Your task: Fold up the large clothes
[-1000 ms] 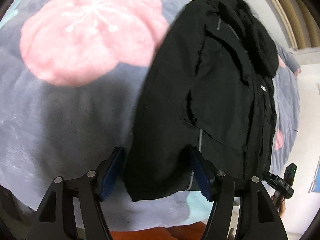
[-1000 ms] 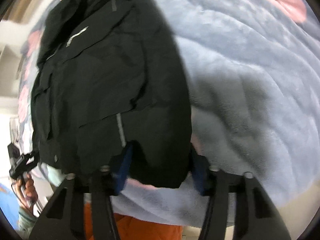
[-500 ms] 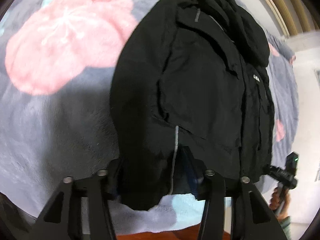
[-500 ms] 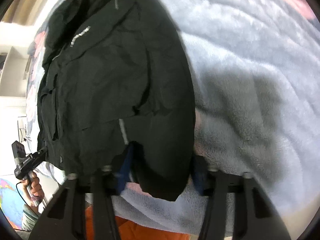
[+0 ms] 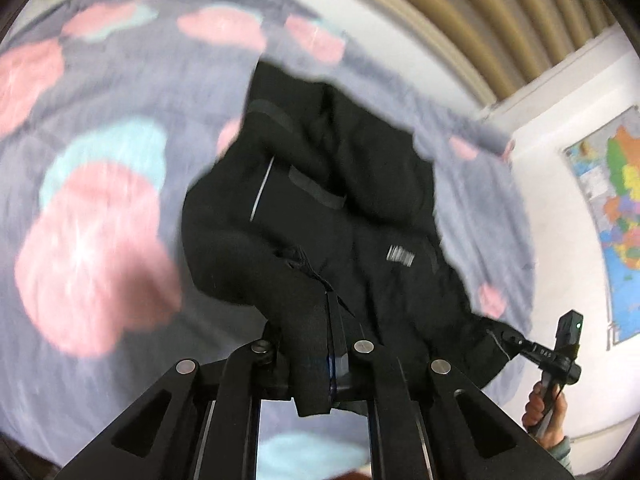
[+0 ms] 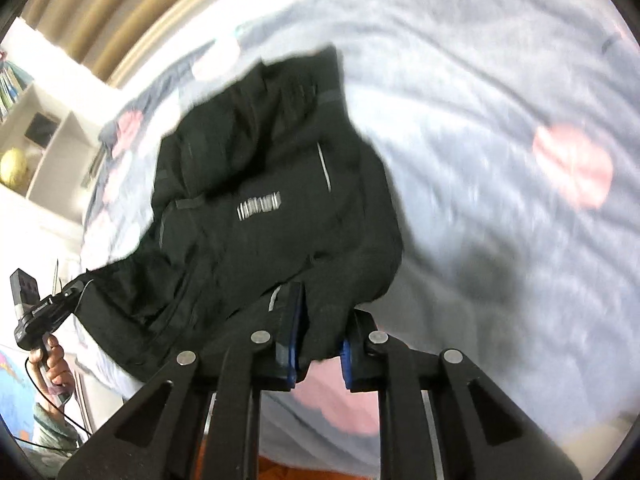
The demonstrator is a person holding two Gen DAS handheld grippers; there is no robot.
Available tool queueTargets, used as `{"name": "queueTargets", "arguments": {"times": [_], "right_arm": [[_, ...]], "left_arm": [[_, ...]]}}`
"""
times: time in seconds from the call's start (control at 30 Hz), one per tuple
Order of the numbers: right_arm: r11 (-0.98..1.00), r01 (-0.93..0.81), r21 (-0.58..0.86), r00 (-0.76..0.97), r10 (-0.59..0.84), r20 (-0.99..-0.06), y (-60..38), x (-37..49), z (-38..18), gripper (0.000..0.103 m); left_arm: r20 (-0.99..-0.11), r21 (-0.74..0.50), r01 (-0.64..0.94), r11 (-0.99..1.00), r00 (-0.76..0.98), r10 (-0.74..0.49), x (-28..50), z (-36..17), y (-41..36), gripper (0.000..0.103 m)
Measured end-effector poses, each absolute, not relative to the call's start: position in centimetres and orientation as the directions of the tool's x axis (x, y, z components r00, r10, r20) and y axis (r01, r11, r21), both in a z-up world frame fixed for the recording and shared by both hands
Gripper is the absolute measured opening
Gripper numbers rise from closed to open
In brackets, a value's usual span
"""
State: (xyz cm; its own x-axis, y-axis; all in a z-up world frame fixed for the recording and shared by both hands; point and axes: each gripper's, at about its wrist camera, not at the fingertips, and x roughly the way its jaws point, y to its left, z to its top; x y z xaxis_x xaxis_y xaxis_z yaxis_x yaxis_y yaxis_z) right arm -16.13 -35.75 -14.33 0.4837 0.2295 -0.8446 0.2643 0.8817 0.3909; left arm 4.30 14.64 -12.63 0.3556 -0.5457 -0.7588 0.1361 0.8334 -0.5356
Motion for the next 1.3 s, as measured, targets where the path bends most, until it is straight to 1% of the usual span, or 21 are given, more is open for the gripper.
{"name": "queueTargets", "arguments": {"times": [0.17, 0.3, 0.4, 0.5, 0.6, 0.67, 0.73, 0.8, 0.9, 0.97, 1.07, 1.1, 1.17, 1.2, 1.23, 1.27, 1.3], "right_arm": [[0.883, 0.253, 0.396, 0.555, 0.203, -0.806, -37.4, -10.2, -10.8, 0.018], [0.890, 0.247, 0.383, 0.598, 0.171, -0.783, -38.5, -3.6, -8.9, 0.018], [0.892, 0.254, 0.373, 0.610, 0.152, -0.778, -39.5, 1.8, -8.2, 0.018], [0.888, 0.262, 0.377, 0.609, 0.152, -0.779, -40.5, 7.8, -8.4, 0.018], [0.891, 0.280, 0.356, 0.580, 0.139, -0.803, -41.0, 13.8, -10.1, 0.018], [0.884, 0.308, 0.352, 0.543, 0.140, -0.828, -41.3, 17.9, -12.6, 0.019], [0.882, 0.335, 0.332, 0.489, 0.139, -0.861, -41.5, 21.6, -16.0, 0.019], [0.883, 0.355, 0.307, 0.430, 0.137, -0.892, -41.6, 23.9, -19.1, 0.020], [0.877, 0.374, 0.303, 0.379, 0.154, -0.913, -41.6, 25.3, -23.0, 0.021], [0.883, 0.367, 0.294, 0.369, 0.152, -0.917, -41.5, 25.6, -24.5, 0.021], [0.888, 0.355, 0.290, 0.359, 0.157, -0.920, -41.5, 25.8, -25.0, 0.022], [0.885, 0.356, 0.299, 0.355, 0.168, -0.920, -41.7, 25.7, -24.7, 0.023], [0.882, 0.351, 0.313, 0.359, 0.182, -0.916, -42.0, 25.5, -23.5, 0.030], [0.881, 0.346, 0.323, 0.367, 0.190, -0.911, -42.2, 25.1, -22.6, 0.031], [0.874, 0.338, 0.348, 0.386, 0.209, -0.899, -42.5, 24.5, -21.3, 0.036], [0.866, 0.333, 0.373, 0.406, 0.225, -0.886, -42.9, 24.0, -20.2, 0.046], [0.856, 0.328, 0.399, 0.432, 0.240, -0.869, -43.3, 23.2, -18.9, 0.053]], "left_arm": [[-0.719, -0.519, 0.180, 0.836, 0.436, -0.541, 9.6, -9.2, 13.9, 0.010], [-0.696, -0.509, 0.179, 0.842, 0.490, -0.525, 16.0, -7.4, 13.2, 0.011], [-0.688, -0.521, 0.148, 0.841, 0.510, -0.516, 20.8, -7.4, 12.7, 0.011], [-0.704, -0.512, 0.114, 0.852, 0.513, -0.491, 25.6, -8.4, 11.7, 0.011], [-0.731, -0.501, 0.061, 0.864, 0.505, -0.459, 30.6, -11.0, 10.7, 0.012], [-0.760, -0.490, 0.012, 0.872, 0.484, -0.434, 33.6, -13.5, 10.1, 0.012], [-0.796, -0.458, -0.025, 0.889, 0.457, -0.397, 35.8, -16.0, 9.4, 0.014], [-0.838, -0.409, -0.045, 0.912, 0.414, -0.355, 37.6, -19.0, 8.4, 0.014], [-0.883, -0.332, -0.037, 0.943, 0.363, -0.297, 39.0, -23.1, 7.0, 0.015], [-0.888, -0.316, -0.022, 0.949, 0.360, -0.287, 39.2, -24.3, 6.6, 0.016], [-0.895, -0.293, 0.007, 0.956, 0.350, -0.277, 39.4, -25.0, 6.1, 0.017], [-0.897, -0.291, 0.014, 0.957, 0.345, -0.277, 39.4, -24.9, 6.1, 0.017], [-0.900, -0.289, 0.039, 0.957, 0.331, -0.285, 39.6, -24.2, 6.2, 0.017], [-0.894, -0.293, 0.061, 0.954, 0.336, -0.296, 39.4, -23.2, 6.5, 0.017], [-0.890, -0.297, 0.072, 0.952, 0.341, -0.303, 39.2, -22.6, 6.8, 0.019], [-0.882, -0.308, 0.086, 0.947, 0.347, -0.319, 38.7, -21.5, 7.2, 0.020], [-0.866, -0.342, 0.100, 0.934, 0.352, -0.355, 38.3, -20.1, 8.1, 0.023]]}}
